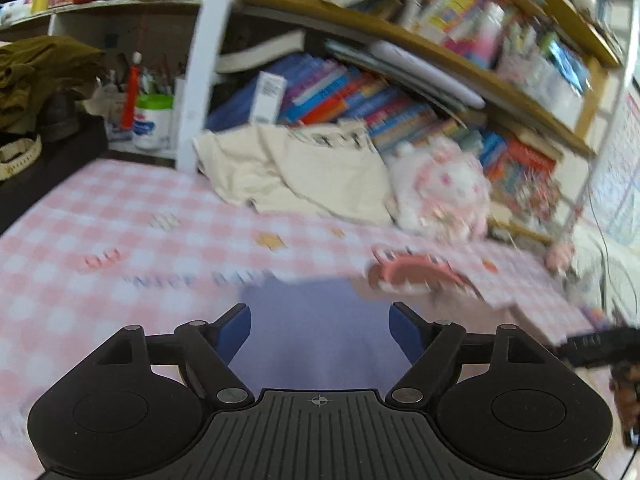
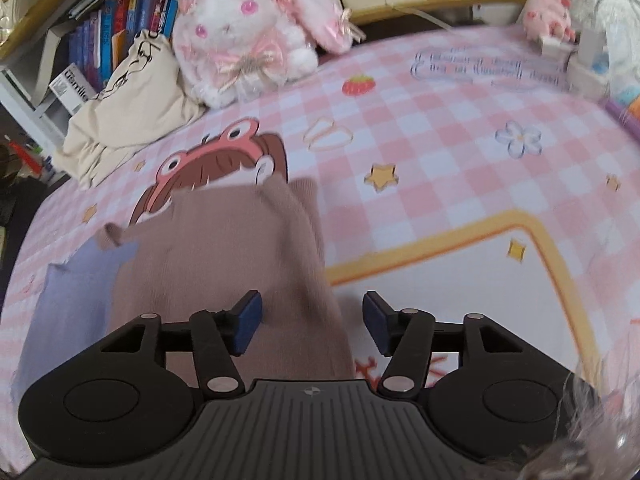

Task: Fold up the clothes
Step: 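Withdraw both grippers and smooth the folded sweater flat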

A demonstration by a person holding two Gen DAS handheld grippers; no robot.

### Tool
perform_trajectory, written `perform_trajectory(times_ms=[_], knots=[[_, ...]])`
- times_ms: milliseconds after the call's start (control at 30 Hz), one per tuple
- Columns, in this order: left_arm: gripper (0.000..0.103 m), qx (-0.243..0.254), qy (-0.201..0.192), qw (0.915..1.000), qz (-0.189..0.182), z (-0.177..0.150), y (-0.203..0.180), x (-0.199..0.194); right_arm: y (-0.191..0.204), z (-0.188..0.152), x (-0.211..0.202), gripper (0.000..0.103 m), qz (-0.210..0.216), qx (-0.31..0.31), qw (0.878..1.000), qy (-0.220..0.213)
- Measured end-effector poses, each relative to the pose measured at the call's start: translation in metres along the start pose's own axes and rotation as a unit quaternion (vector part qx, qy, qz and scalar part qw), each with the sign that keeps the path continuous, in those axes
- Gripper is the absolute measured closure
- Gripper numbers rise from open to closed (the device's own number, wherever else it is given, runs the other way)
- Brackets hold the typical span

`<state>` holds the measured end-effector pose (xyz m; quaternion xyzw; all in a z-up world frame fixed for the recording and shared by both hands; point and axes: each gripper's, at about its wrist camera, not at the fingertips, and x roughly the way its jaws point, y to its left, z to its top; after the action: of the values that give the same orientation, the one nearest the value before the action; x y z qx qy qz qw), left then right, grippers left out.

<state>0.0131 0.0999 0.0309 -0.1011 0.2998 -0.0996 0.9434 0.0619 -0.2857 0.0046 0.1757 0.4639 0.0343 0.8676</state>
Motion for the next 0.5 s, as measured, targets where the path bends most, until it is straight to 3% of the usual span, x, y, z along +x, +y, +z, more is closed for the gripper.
perform_trajectory(times_ms=[100,200,267,300,433,500], knots=[[0.025,-0.001,0.022,0.9994,0.027,-0.019,-0.021,0.004,-0.002,-0.004,-0.001,0.048,0.018,-0.009,1.0,0.0],[0.025,-0.007,0.049,0.9968,0.063,-0.035,-0.033,0.011,-0.001,-0.006,0.0,0.069,0.048,-0.024,0.998,0.015],[0.025,-0.003,0.062,0.9952,0.075,-0.044,-0.039,0.013,-0.001,-0.005,-0.001,0.074,0.058,-0.037,0.997,0.019],[0.025,0.001,0.068,0.9944,0.081,-0.047,-0.041,0.014,-0.001,-0.003,-0.003,0.084,0.063,-0.043,0.997,0.018],[0.024,0.006,0.081,0.9911,0.105,-0.055,-0.045,0.017,-0.005,0.002,-0.022,0.088,0.108,-0.048,0.993,-0.007],[0.024,0.004,0.087,0.9895,0.115,-0.058,-0.045,0.018,-0.007,0.002,-0.023,0.088,0.108,-0.054,0.993,-0.001]])
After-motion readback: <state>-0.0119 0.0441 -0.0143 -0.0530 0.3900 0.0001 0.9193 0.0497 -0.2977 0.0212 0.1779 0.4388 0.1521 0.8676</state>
